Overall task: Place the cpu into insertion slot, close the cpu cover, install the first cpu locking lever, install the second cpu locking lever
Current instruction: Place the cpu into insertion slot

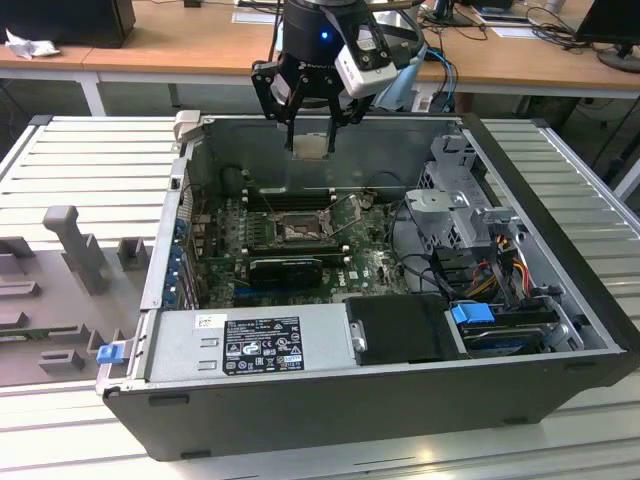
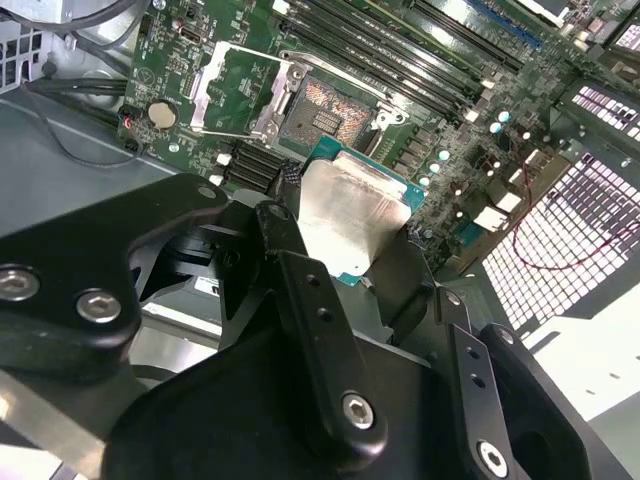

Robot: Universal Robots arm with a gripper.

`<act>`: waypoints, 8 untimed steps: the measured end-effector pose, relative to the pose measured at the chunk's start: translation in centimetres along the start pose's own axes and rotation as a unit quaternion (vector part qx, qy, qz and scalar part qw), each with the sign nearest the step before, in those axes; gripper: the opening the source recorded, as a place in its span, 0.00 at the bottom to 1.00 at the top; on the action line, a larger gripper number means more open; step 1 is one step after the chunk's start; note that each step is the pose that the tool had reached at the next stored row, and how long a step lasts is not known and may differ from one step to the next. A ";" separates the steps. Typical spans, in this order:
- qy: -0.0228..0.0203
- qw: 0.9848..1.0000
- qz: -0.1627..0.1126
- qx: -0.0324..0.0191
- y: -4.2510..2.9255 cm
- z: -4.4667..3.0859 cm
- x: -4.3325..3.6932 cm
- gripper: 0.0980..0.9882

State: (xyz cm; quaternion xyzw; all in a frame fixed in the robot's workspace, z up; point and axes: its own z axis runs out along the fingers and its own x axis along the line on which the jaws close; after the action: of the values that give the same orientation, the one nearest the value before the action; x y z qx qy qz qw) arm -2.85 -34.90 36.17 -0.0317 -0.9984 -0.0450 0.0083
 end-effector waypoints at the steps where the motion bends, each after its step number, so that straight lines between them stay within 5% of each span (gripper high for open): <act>1: 0.000 1.000 0.000 0.000 0.00 0.00 0.00 0.48; 8: 0.000 1.000 0.004 0.000 0.00 0.00 0.00 0.48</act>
State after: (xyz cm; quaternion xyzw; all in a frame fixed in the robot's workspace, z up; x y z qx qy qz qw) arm -2.85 -34.90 36.17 -0.0353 -0.9983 -0.0450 0.0081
